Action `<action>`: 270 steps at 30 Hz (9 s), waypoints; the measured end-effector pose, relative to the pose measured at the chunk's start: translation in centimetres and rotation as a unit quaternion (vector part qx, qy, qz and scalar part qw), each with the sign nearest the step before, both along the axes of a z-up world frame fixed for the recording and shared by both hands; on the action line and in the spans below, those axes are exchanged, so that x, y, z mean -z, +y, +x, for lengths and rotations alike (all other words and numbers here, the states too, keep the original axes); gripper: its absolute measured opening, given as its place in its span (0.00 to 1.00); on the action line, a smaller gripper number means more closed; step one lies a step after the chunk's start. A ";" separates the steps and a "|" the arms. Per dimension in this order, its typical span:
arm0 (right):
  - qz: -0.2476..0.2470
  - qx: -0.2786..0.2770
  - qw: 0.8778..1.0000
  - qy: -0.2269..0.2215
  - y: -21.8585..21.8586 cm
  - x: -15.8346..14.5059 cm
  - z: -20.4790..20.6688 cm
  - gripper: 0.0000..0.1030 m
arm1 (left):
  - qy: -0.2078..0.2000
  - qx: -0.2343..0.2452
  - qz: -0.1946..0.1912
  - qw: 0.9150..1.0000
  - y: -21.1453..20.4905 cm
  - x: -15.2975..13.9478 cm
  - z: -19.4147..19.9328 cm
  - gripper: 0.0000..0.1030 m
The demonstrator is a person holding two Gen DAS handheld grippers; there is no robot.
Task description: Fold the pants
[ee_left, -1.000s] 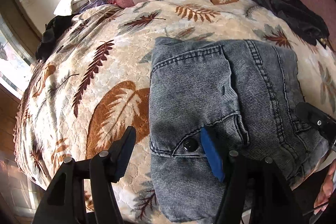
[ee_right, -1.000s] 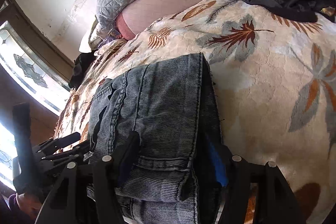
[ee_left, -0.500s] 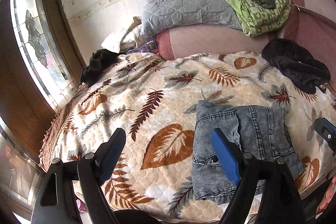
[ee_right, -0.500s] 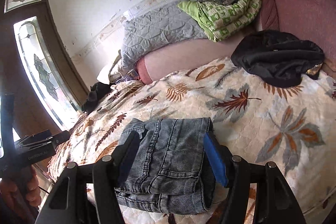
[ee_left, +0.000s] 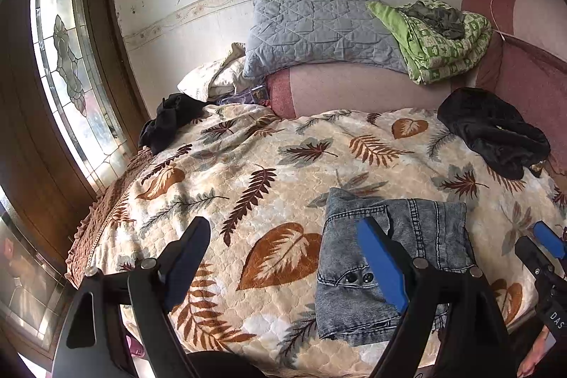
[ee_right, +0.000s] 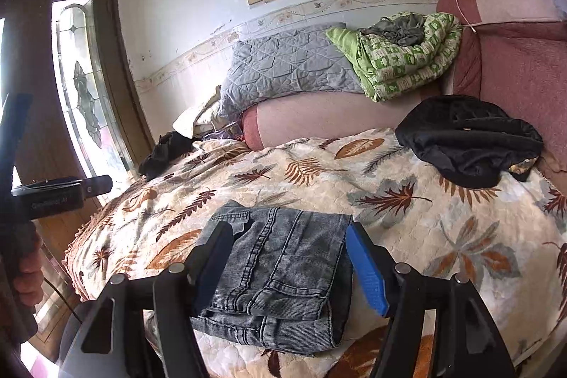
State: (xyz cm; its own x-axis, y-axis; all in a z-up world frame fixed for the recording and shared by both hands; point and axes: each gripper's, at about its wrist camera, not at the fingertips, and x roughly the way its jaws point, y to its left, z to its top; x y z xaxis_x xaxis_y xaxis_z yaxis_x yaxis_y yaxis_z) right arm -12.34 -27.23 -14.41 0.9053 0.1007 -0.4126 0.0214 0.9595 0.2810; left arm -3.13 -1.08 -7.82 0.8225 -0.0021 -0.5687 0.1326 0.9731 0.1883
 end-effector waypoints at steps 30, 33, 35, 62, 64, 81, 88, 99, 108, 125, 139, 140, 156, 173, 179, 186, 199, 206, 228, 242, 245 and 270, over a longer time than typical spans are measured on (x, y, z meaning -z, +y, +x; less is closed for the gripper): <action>0.013 -0.011 0.999 0.038 0.3 2.0 2.0 0.68 | 0.044 -0.007 0.005 0.999 -0.2 3.8 2.3 0.83; 0.012 -0.012 0.999 0.042 0.4 2.0 2.2 0.68 | 0.047 -0.007 0.004 0.999 -0.2 3.9 2.4 0.83; 0.011 -0.012 0.999 0.043 0.4 2.1 2.2 0.68 | 0.047 -0.007 0.005 0.999 -0.2 3.9 2.5 0.83; 0.008 -0.019 0.997 0.068 0.8 3.0 3.3 0.68 | 0.072 -0.009 0.014 0.997 0.0 6.0 3.9 0.83; 0.005 -0.020 0.997 0.069 1.0 3.0 3.4 0.68 | 0.074 -0.008 0.014 0.997 0.0 6.1 4.0 0.83; -0.004 -0.043 0.995 0.093 2.2 4.3 4.4 0.68 | 0.104 -0.010 0.020 0.994 -0.1 8.8 4.9 0.83; -0.012 -0.059 0.991 0.123 3.1 5.5 5.3 0.68 | 0.128 -0.015 0.036 0.991 -0.2 11.4 5.3 0.83; -0.023 -0.068 0.983 0.169 3.9 7.3 6.3 0.68 | 0.161 -0.020 0.049 0.986 0.1 14.4 5.9 0.83; -0.029 -0.071 0.979 0.187 4.3 8.0 6.7 0.68 | 0.168 -0.020 0.040 0.985 0.3 15.1 5.9 0.83; -0.066 -0.087 0.969 0.223 5.0 9.7 7.4 0.69 | 0.180 -0.025 0.030 0.983 1.0 17.1 6.1 0.96; -0.055 -0.091 0.975 0.197 4.4 8.3 5.9 0.69 | 0.160 -0.002 0.078 0.984 -0.2 14.6 5.6 1.00; -0.040 -0.087 0.977 0.188 3.9 7.8 5.7 0.69 | 0.149 0.003 0.068 0.986 -0.1 13.6 5.5 1.00; 0.090 -0.058 0.983 0.151 -1.9 4.7 14.9 0.60 | 0.163 -0.006 0.059 0.985 -3.0 11.8 14.2 1.00; 0.209 -0.040 0.947 0.241 -4.8 10.9 19.6 0.36 | 0.203 0.018 0.073 0.976 -5.9 16.8 16.8 1.00; 0.197 -0.041 0.954 0.221 -4.8 9.1 18.3 0.39 | 0.186 0.019 0.073 0.980 -5.4 14.6 15.4 1.00; 0.144 -0.050 0.969 0.196 -4.8 5.9 14.4 0.63 | 0.135 0.019 0.030 0.990 -2.7 10.4 10.5 1.00; 0.131 -0.047 0.976 0.171 -7.0 4.1 9.4 0.64 | 0.083 0.013 0.030 0.996 -0.8 8.7 4.2 1.00; 0.138 -0.051 0.975 0.164 -7.2 4.0 8.6 0.64 | 0.060 0.024 0.041 0.997 -1.7 7.6 3.0 1.00; 0.123 -0.068 0.975 0.174 -6.1 4.3 9.6 0.64 | 0.074 0.016 0.037 0.996 -1.9 8.3 3.9 1.00; 0.117 -0.070 0.974 0.180 -5.9 4.5 9.8 0.64 | 0.086 0.015 0.044 0.995 -2.1 9.1 4.2 1.00; 0.116 -0.070 0.974 0.182 -5.9 4.6 9.8 0.64 | 0.088 0.015 0.044 0.995 -2.1 9.1 4.2 1.00; 0.106 -0.067 0.974 0.190 -5.9 4.8 9.8 0.64 | 0.107 0.012 0.050 0.993 -2.1 10.3 4.6 1.00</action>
State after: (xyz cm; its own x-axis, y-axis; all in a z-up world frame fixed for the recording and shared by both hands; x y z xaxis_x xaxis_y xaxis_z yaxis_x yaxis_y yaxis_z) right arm -2.57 -33.15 -19.24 0.6650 0.3258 -0.6720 0.0411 0.8825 0.4685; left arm 1.45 -3.19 -18.16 0.6836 0.0446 -0.7285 0.2038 0.9468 0.2492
